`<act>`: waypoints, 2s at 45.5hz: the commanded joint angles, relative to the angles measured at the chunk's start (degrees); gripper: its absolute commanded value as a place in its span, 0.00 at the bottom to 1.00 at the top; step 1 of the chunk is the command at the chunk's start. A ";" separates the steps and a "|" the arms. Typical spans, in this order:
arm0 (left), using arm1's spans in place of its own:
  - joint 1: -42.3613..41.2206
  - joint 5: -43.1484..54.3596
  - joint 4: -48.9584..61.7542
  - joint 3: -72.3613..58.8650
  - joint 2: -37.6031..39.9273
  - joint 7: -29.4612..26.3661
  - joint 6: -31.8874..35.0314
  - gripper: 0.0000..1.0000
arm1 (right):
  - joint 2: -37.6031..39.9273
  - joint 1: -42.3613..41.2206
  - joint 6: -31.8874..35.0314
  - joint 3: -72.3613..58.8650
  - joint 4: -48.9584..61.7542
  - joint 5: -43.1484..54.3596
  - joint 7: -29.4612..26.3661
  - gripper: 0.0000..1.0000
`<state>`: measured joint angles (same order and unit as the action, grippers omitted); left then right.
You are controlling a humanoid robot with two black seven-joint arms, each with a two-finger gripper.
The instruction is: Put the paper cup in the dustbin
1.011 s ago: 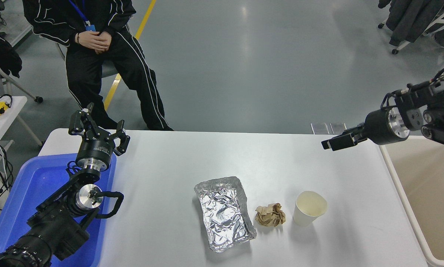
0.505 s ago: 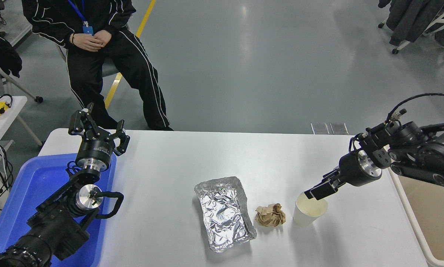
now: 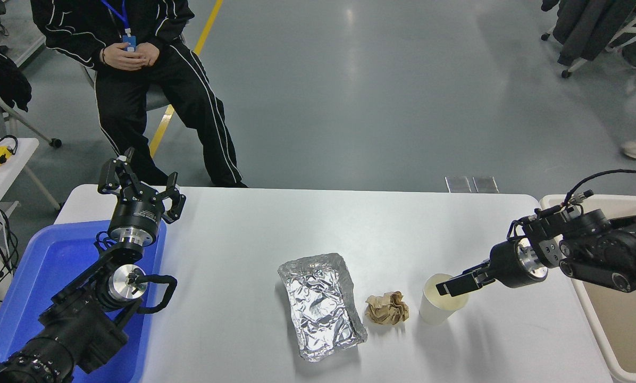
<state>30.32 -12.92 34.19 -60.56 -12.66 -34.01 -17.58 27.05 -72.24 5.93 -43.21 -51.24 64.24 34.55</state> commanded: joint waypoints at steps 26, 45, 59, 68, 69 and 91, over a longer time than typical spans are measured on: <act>0.00 0.00 0.00 0.00 0.00 0.00 0.00 1.00 | -0.15 2.45 -4.08 0.23 6.24 -0.52 2.53 0.00; 0.00 0.00 0.00 0.00 0.00 0.00 0.00 1.00 | 6.17 -3.70 -3.64 18.32 15.97 -22.39 9.04 0.00; 0.00 0.00 0.00 0.00 0.00 0.00 0.00 1.00 | 5.38 3.24 3.83 20.80 44.73 -43.93 4.74 0.00; 0.00 0.00 0.00 0.00 0.00 0.00 0.00 1.00 | 6.00 8.25 3.48 21.85 52.73 -50.17 -12.83 0.00; 0.00 0.00 0.00 0.00 0.00 0.00 0.00 1.00 | 6.09 8.51 3.30 22.11 52.91 -50.26 -14.06 0.00; 0.00 0.00 0.00 0.00 0.00 0.00 0.00 1.00 | 6.79 21.43 -0.12 33.01 57.83 -50.44 -26.38 0.00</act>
<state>30.32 -12.94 34.21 -60.55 -12.64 -34.01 -17.59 33.66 -58.16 7.46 -15.14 4.10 14.74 13.03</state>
